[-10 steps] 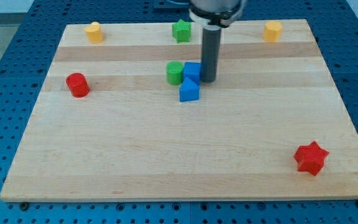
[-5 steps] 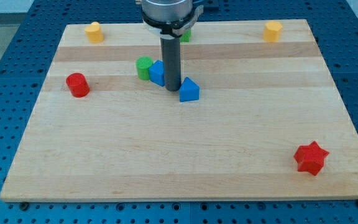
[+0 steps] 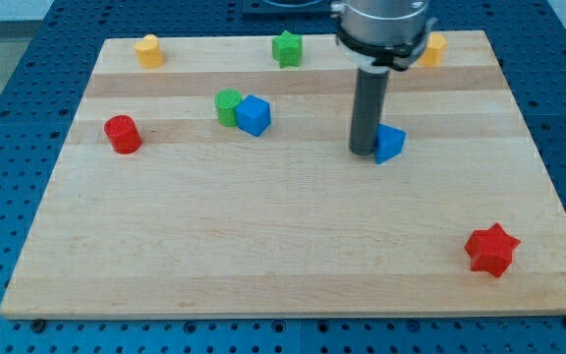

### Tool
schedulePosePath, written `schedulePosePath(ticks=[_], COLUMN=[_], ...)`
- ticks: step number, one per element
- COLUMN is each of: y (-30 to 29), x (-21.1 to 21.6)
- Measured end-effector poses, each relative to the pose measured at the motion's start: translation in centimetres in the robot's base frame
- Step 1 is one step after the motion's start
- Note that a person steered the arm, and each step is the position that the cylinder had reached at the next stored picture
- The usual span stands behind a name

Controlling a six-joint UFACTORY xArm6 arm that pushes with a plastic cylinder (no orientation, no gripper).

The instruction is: Move the blue triangle parallel to the red star

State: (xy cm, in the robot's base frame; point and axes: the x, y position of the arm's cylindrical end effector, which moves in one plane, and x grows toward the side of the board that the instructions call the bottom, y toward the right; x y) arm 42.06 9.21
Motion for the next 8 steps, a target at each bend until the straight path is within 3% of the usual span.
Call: schedulePosePath(ticks=[4,6,8], y=[8.0,8.7,5.7], x=[0.0,0.0,0.8])
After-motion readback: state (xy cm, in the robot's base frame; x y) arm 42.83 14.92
